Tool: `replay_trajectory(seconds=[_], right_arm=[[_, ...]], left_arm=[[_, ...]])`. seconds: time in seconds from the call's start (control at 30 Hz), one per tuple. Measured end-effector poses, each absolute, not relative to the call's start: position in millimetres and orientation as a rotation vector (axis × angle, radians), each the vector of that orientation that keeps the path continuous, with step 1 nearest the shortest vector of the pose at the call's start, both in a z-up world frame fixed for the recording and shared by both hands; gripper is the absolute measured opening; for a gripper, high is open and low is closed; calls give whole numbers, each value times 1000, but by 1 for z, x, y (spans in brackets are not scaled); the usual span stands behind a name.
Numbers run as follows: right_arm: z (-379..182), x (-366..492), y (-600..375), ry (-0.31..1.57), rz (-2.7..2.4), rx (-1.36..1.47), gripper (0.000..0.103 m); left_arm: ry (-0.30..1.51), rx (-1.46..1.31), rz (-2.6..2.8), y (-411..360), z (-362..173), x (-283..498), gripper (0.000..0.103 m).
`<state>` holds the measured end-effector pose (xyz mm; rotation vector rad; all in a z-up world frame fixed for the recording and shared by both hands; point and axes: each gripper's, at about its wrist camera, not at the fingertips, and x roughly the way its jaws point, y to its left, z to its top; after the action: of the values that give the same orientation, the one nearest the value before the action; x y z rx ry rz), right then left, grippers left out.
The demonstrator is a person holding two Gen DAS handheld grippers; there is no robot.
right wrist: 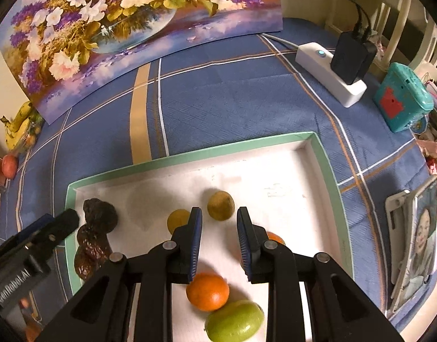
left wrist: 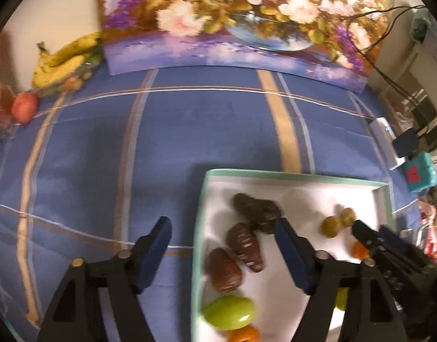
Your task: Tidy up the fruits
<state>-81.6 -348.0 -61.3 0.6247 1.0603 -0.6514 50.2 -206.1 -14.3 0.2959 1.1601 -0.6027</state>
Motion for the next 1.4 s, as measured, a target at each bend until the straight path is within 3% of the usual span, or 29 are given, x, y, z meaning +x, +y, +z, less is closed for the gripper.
replay_trajectory(seconds=[0.07, 0.17, 0.2, 0.33, 0.93, 1.4], right_arm=[[-57, -84, -348, 1061, -661, 607, 67], [-52, -88, -344, 1062, -663, 590, 70], [-50, -89, -341, 1060, -663, 584, 71], [-43, -92, -330, 1047, -651, 565, 90], [-26, -134, -246, 1041, -638, 444, 94], [-17, -176, -209, 975, -623, 418, 94]], left_arm=[[1146, 306, -577, -199, -13, 50, 85], [1114, 304, -542, -180, -10, 49, 103], [1099, 303, -530, -174, -8, 47, 103], [1082, 322, -477, -155, -10, 38, 103], [968, 420, -359, -86, 6, -34, 103], [984, 412, -282, -45, 5, -55, 103]])
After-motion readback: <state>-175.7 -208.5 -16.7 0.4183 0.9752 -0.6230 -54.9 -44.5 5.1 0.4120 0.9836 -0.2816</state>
